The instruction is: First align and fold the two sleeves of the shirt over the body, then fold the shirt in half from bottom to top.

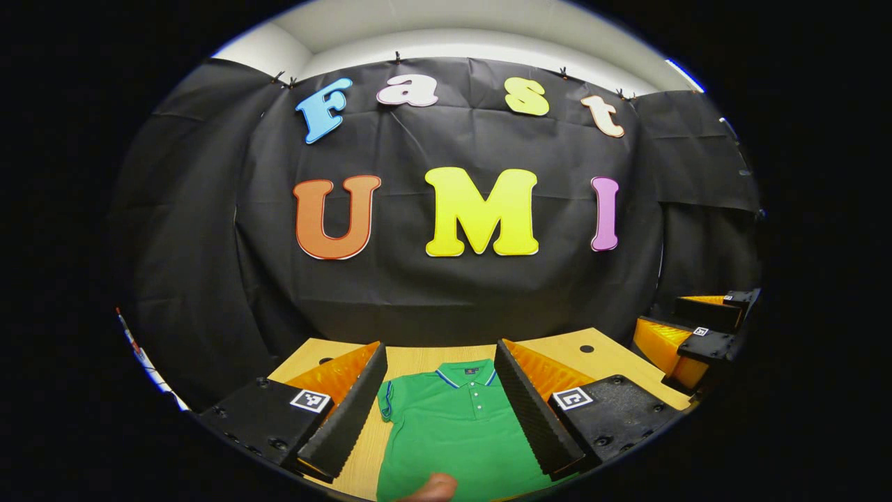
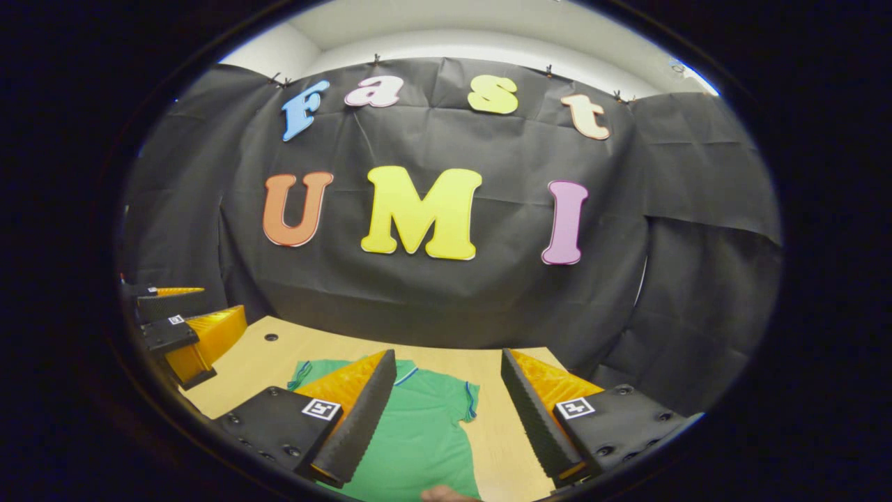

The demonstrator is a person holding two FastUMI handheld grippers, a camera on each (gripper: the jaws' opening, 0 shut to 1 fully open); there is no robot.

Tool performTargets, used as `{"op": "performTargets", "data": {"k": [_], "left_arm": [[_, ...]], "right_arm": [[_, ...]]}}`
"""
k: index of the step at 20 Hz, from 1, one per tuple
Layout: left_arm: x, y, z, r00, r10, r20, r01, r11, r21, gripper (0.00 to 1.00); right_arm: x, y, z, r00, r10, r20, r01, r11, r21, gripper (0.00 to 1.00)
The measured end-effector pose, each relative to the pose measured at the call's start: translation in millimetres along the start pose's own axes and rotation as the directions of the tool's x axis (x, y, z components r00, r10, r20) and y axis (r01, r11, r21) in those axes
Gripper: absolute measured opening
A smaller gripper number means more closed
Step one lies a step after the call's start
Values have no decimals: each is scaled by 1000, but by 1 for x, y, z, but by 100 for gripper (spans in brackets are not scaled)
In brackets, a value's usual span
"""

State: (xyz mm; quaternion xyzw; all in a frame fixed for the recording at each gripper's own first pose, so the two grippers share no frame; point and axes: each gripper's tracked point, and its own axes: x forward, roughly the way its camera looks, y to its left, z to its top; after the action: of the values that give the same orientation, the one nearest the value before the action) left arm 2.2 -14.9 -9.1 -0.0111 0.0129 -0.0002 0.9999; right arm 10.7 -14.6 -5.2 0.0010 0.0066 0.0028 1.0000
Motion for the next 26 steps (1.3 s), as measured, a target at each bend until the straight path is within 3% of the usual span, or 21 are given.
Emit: {"op": "performTargets", "data": {"k": [8,17,21,26], "left_arm": [[5,-9,0,1000,10,6,-10,1000,-9,100],[8,-15,0,999,29,17,-28,999,-18,100],[17,-18,0,999,51,-9,-51,999,-12,100],[17,-12,-18,992,102,-67,-103,995,-5,99]], "right_arm": [[23,-7,-18,998,28,-51,-28,1000,3,95],[99,-28,-101,974,15,-225,-15,1000,-2,96],[147,-36,-156,939,20,-344,-15,1000,17,96],[215,-50,-236,839,9,-544,24,998,54,96]]}}
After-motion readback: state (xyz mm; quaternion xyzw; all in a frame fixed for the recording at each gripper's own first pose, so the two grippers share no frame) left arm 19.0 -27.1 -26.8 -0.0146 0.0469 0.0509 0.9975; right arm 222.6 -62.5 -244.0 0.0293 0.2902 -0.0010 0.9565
